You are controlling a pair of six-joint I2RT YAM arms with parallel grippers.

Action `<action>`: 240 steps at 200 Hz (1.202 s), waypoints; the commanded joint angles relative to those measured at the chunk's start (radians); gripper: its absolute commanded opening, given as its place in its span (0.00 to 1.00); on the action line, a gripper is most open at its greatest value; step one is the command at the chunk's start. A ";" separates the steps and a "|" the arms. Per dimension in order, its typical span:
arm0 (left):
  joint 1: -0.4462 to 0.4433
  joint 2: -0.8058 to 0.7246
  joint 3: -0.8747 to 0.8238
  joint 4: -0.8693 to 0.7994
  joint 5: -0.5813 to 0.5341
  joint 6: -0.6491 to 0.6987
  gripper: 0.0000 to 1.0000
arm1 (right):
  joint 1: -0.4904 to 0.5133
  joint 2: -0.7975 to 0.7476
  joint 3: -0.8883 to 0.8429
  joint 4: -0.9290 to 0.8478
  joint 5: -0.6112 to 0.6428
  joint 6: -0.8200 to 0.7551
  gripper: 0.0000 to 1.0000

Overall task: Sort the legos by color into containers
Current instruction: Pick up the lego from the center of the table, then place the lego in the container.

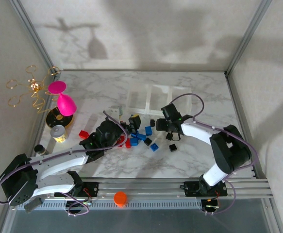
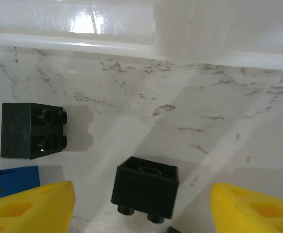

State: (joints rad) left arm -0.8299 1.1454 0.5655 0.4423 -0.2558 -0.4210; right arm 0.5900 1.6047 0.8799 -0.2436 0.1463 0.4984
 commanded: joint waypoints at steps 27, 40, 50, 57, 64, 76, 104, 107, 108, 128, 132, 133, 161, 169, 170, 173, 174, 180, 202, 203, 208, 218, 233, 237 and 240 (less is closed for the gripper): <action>-0.010 -0.033 0.014 -0.010 -0.053 0.018 0.99 | 0.020 0.082 0.059 0.000 0.073 0.015 0.56; -0.009 -0.039 0.015 -0.011 -0.054 0.017 0.99 | 0.021 0.087 0.059 0.007 0.087 0.011 0.50; -0.007 -0.043 0.013 -0.010 -0.061 0.015 0.99 | 0.022 0.091 0.063 0.008 0.095 0.008 0.47; -0.007 -0.046 0.011 -0.010 -0.076 0.006 0.99 | 0.024 0.096 0.065 0.006 0.101 0.005 0.44; -0.007 -0.049 0.010 -0.015 -0.100 -0.009 0.99 | 0.027 0.099 0.069 0.001 0.105 0.000 0.40; -0.005 -0.053 0.012 -0.033 -0.155 -0.048 0.99 | 0.032 0.100 0.073 -0.007 0.120 -0.009 0.35; -0.002 -0.084 -0.005 -0.051 -0.228 -0.115 0.99 | 0.044 0.065 0.085 -0.028 0.131 -0.031 0.27; -0.002 -0.087 -0.005 -0.056 -0.238 -0.122 0.99 | 0.044 0.058 0.086 -0.030 0.133 -0.034 0.26; -0.002 -0.089 -0.004 -0.057 -0.241 -0.125 0.99 | 0.045 0.055 0.087 -0.031 0.133 -0.036 0.26; 0.000 -0.102 -0.003 -0.092 -0.279 -0.140 0.99 | 0.063 0.006 0.098 -0.029 0.143 -0.066 0.25; 0.001 -0.106 -0.004 -0.096 -0.281 -0.141 0.99 | 0.065 -0.003 0.102 -0.027 0.140 -0.073 0.25; 0.000 -0.106 -0.004 -0.097 -0.282 -0.142 0.99 | 0.066 -0.004 0.103 -0.027 0.139 -0.076 0.24; 0.001 -0.119 -0.002 -0.111 -0.247 -0.131 0.99 | 0.087 -0.009 0.166 0.006 0.104 -0.133 0.24; 0.000 -0.118 -0.006 -0.111 -0.243 -0.127 0.99 | 0.096 0.006 0.192 0.020 0.105 -0.150 0.24; -0.001 -0.118 -0.006 -0.111 -0.243 -0.126 0.99 | 0.097 0.008 0.196 0.021 0.105 -0.151 0.24; 0.000 -0.117 -0.006 -0.111 -0.243 -0.125 0.99 | 0.100 0.015 0.208 0.027 0.105 -0.157 0.24; 0.001 -0.116 -0.007 -0.111 -0.243 -0.124 0.99 | 0.100 0.018 0.212 0.028 0.106 -0.161 0.24; 0.000 -0.115 -0.005 -0.140 -0.244 -0.124 1.00 | 0.100 0.034 0.234 0.042 0.106 -0.173 0.24; 0.000 -0.113 0.005 -0.174 -0.234 -0.120 0.99 | 0.100 0.106 0.334 0.072 0.072 -0.208 0.25; 0.001 -0.113 0.006 -0.175 -0.235 -0.119 0.99 | 0.100 0.109 0.338 0.074 0.070 -0.210 0.24; 0.001 -0.112 0.009 -0.181 -0.236 -0.119 0.99 | 0.100 0.127 0.360 0.083 0.067 -0.219 0.25; 0.000 -0.109 0.013 -0.192 -0.236 -0.118 1.00 | 0.100 0.169 0.414 0.087 0.076 -0.239 0.26; 0.001 -0.111 0.018 -0.205 -0.236 -0.120 0.99 | 0.099 0.245 0.511 0.063 0.110 -0.262 0.26; 0.001 -0.114 0.018 -0.210 -0.238 -0.123 0.99 | 0.099 0.259 0.530 0.062 0.112 -0.270 0.26; 0.002 -0.114 0.018 -0.213 -0.241 -0.126 1.00 | 0.119 0.269 0.543 0.061 0.114 -0.276 0.26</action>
State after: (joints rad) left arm -0.8299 1.0420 0.5648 0.2829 -0.4870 -0.5396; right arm 0.6827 1.7851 1.3106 -0.1829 0.2359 0.2928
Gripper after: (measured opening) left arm 0.994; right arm 0.315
